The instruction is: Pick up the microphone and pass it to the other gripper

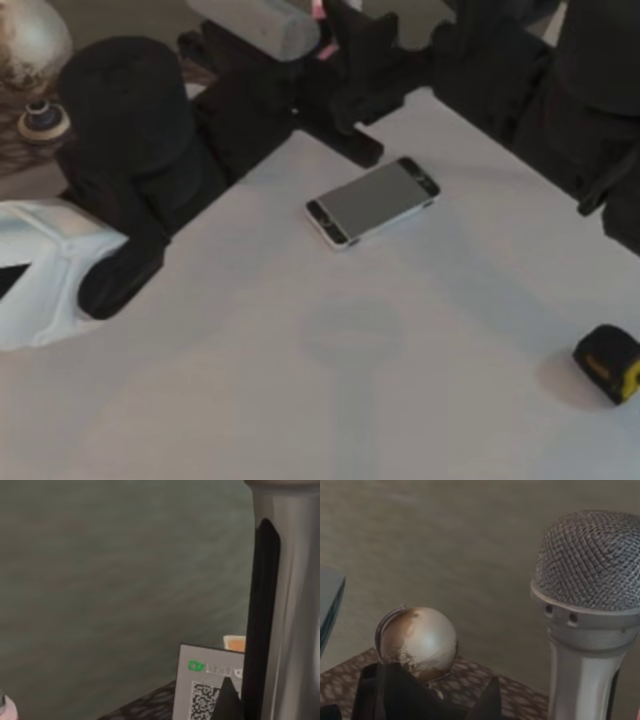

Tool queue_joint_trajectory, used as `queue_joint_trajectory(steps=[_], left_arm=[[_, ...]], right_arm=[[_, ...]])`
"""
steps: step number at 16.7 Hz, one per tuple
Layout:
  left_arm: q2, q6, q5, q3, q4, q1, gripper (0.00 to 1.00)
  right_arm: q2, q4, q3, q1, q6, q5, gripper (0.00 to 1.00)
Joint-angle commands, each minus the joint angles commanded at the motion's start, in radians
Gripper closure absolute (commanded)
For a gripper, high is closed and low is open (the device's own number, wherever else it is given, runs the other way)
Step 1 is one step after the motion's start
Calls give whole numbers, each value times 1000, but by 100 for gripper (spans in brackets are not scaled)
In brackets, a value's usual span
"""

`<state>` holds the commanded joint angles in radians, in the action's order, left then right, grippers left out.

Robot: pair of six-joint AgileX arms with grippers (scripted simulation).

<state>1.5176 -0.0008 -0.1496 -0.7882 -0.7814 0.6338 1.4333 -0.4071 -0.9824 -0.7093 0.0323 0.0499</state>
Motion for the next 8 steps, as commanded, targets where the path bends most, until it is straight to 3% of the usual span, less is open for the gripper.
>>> queue_joint_trajectory(steps=[8], left_arm=[[0, 0, 0, 0, 0, 0, 100]], right_arm=[[135, -34, -104, 8, 0, -7, 0]])
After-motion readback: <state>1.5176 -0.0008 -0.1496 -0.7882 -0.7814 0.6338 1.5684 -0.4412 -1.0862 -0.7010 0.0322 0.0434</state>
